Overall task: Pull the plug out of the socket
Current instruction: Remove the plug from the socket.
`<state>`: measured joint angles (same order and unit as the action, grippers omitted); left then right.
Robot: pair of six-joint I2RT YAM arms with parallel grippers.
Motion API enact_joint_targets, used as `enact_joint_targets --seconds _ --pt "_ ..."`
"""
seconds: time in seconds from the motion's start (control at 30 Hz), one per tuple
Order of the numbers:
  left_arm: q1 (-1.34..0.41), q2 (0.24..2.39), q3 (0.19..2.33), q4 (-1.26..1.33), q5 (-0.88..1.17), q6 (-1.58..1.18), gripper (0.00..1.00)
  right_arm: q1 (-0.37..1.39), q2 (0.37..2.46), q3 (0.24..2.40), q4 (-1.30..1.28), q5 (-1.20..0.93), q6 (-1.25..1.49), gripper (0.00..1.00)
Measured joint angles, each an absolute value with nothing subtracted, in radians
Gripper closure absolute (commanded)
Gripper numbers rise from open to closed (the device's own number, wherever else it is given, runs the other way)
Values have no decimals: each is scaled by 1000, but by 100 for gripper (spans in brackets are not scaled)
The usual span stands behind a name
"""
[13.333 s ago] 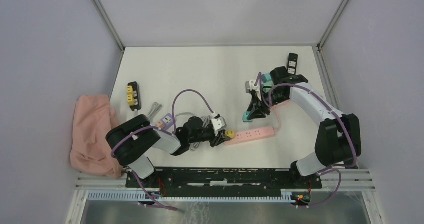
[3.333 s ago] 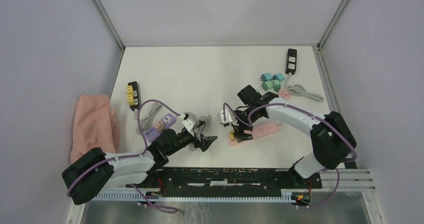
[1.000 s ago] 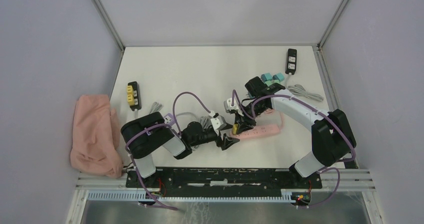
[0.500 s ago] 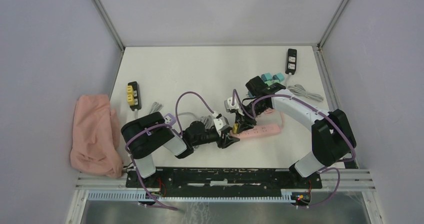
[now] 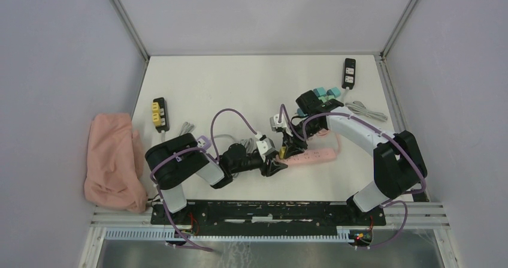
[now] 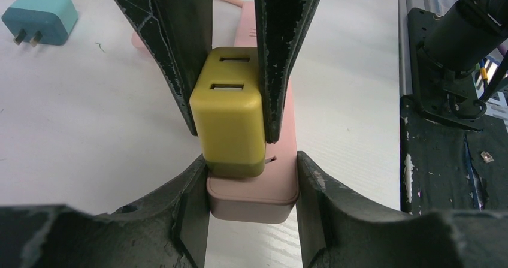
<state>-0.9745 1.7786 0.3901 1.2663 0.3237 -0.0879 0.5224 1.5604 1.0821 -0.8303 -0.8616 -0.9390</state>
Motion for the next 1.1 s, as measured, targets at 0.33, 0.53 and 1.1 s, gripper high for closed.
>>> enact_joint_targets --seconds 0.33,0.53,1.1 --pt "-969 1778 395 1280 325 -88 97 510 1534 1071 -870 -883 -1065 100" --pt "-966 1778 389 1252 347 -88 97 577 1536 1071 -834 -817 -999 100" --pt "-946 1774 395 1275 364 -93 97 526 1509 1048 -839 -881 -1090 100"
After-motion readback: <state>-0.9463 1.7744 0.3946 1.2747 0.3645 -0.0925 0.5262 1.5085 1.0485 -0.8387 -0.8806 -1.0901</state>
